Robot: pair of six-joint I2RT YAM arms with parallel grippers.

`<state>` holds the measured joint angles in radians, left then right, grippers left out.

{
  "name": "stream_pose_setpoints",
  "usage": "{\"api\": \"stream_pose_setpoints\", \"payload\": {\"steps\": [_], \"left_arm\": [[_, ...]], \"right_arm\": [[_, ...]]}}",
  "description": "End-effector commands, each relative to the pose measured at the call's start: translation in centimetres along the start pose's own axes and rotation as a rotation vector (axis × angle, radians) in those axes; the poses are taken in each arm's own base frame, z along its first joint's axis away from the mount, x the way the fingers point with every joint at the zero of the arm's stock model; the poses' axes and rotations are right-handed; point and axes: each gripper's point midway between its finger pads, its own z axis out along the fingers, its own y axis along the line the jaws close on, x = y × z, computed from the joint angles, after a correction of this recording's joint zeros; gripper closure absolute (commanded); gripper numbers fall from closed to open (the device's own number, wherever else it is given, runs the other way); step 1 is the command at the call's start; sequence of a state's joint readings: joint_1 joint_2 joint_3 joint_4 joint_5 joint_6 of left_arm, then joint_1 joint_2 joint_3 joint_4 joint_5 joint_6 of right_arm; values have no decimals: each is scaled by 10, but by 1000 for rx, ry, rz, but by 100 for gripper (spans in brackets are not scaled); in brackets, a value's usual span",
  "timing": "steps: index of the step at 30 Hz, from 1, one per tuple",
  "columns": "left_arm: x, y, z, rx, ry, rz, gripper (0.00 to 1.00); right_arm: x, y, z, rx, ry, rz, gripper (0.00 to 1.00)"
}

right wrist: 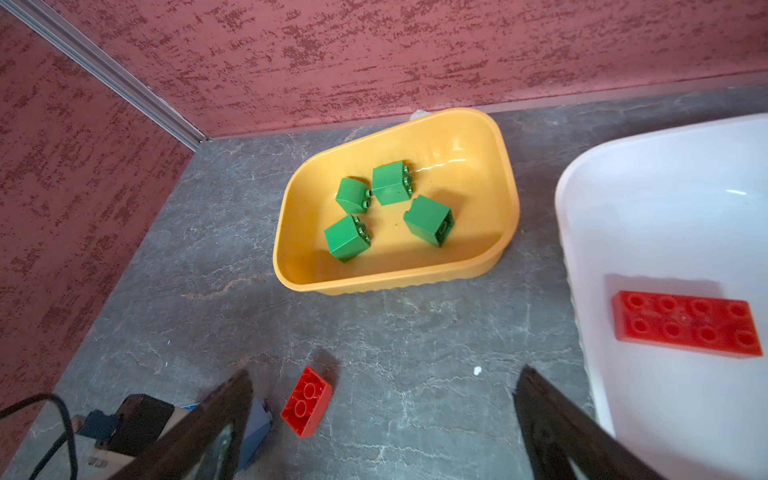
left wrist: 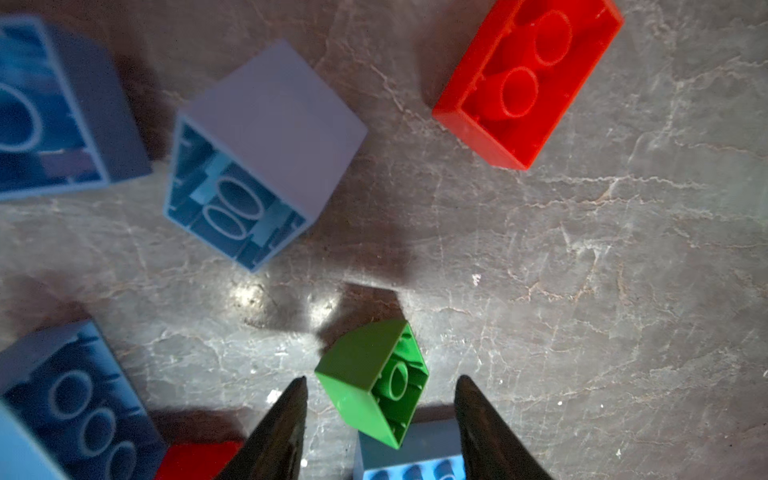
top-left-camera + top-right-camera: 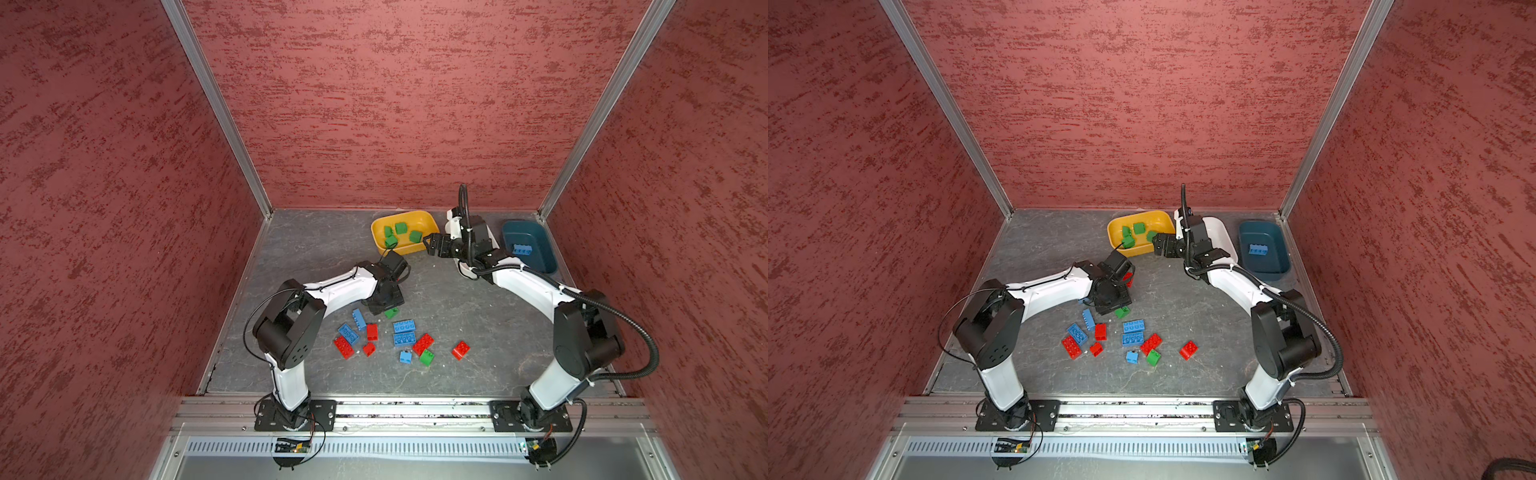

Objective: Sort the legos into containers by color
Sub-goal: 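Drop the green brick into the yellow tub with the right gripper, then grasp a green brick with the left gripper and place it in the yellow tub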

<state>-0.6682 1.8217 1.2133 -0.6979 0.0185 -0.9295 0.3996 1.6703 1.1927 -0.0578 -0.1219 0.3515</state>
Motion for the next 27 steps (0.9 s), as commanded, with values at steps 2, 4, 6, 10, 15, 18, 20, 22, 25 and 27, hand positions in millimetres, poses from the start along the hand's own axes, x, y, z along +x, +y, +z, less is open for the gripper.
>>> {"api": "stream_pose_setpoints", "payload": {"steps": [2, 4, 6, 10, 15, 18, 20, 22, 25, 27], "left_arm": [[4, 5, 12, -22, 16, -24, 45], [4, 7, 14, -31, 18, -30, 45], [7, 9, 17, -33, 28, -37, 48], [14, 11, 27, -23, 58, -57, 54], [14, 8, 30, -22, 69, -45, 61], [12, 6, 29, -15, 60, -37, 65], [12, 5, 28, -5, 54, -32, 68], [12, 0, 27, 25, 50, -19, 71], [11, -6, 24, 60, 35, -1, 75], [9, -6, 21, 60, 23, 3, 76]], "right_arm": [[-23, 3, -10, 19, -81, -4, 1], [-25, 5, -10, 14, -85, -4, 1], [-27, 6, -9, 10, -86, -6, 1], [-29, 7, -7, 5, -86, -2, 1], [-27, 5, -8, 13, -86, 14, 1], [-23, 2, -10, 25, -81, 14, 1], [-20, -1, -11, 38, -75, 13, 1], [-17, -4, -13, 51, -71, 13, 1], [-14, -6, -14, 56, -71, 25, 1], [-13, -7, -14, 58, -70, 30, 1]]}}
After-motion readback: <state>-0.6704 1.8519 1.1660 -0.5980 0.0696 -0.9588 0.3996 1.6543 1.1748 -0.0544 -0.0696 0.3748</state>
